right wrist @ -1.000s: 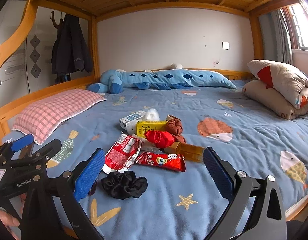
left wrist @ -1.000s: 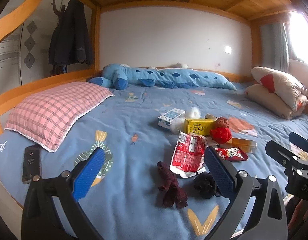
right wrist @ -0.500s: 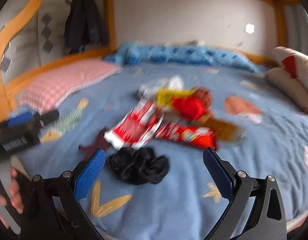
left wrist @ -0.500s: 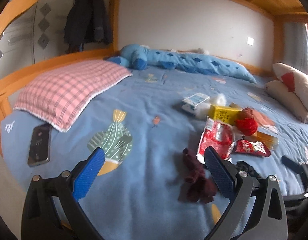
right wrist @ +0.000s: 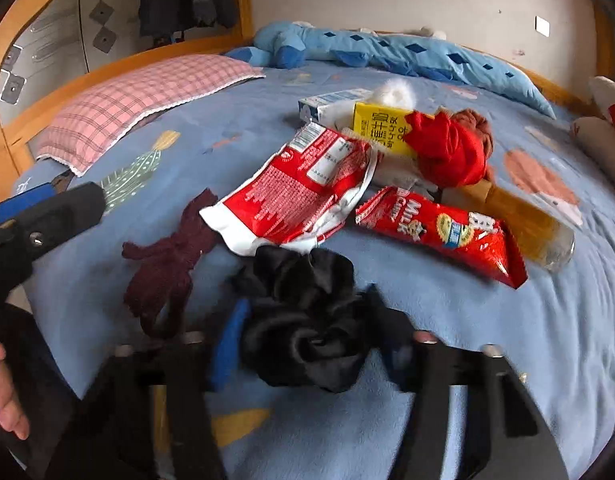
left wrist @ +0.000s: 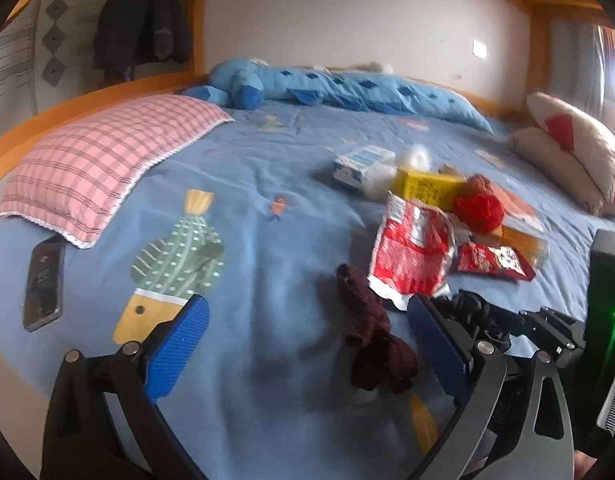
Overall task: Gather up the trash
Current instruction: 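Grasp the black cloth with the right gripper, then grasp the dark red cloth with the left gripper while the right lifts the black cloth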
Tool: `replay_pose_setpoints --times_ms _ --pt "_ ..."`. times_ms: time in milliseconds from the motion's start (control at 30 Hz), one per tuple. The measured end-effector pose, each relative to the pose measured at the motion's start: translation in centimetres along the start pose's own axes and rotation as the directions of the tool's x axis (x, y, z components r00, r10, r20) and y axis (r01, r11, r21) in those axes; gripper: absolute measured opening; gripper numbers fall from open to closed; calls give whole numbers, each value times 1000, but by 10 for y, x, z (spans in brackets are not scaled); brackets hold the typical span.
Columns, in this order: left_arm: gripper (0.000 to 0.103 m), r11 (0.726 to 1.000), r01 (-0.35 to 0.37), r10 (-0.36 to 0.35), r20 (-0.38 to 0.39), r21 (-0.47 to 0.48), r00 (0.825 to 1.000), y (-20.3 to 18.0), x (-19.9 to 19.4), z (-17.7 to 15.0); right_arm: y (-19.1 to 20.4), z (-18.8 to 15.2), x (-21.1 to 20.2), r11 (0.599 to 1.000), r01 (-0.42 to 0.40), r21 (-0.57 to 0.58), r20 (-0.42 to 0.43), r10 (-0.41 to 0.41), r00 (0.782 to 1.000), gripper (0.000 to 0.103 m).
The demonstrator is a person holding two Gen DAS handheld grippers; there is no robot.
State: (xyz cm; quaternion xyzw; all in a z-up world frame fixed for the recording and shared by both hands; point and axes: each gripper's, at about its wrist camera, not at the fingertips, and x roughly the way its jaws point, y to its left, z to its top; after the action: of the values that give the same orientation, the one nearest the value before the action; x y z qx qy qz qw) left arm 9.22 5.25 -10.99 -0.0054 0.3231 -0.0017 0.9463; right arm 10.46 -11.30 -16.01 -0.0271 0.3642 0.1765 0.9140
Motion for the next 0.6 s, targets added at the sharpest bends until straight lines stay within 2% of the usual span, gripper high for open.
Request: replay_pose_setpoints --times_ms 33,200,333,400,467,567,600 --pt "99 1000 14 -14 -10 7 1000 -4 3 0 -2 0 -2 1000 -9 7 4 9 1000 30" --pt "99 998 45 -42 -60 42 997 -21 16 0 -22 0 -28 998 2 61 50 -5 999 29" --pt "96 998 51 -45 -127 46 991 -29 37 -2 -39 -1 -47 995 -3 101 62 -3 998 29" --pt "73 998 49 -42 -167 37 985 -29 49 -4 -45 -5 -55 994 -5 108 71 -3 997 29" --pt "39 997 70 -65 -214 13 975 -27 61 -6 -47 -7 -62 994 -5 110 78 -3 997 29" --pt "25 996 87 -90 -230 -24 969 -20 67 -9 -49 -8 -71 993 -11 114 87 1 996 29" --pt "25 995 91 -95 -224 -29 970 -18 65 -10 -50 -9 -74 994 -11 112 94 1 996 29"
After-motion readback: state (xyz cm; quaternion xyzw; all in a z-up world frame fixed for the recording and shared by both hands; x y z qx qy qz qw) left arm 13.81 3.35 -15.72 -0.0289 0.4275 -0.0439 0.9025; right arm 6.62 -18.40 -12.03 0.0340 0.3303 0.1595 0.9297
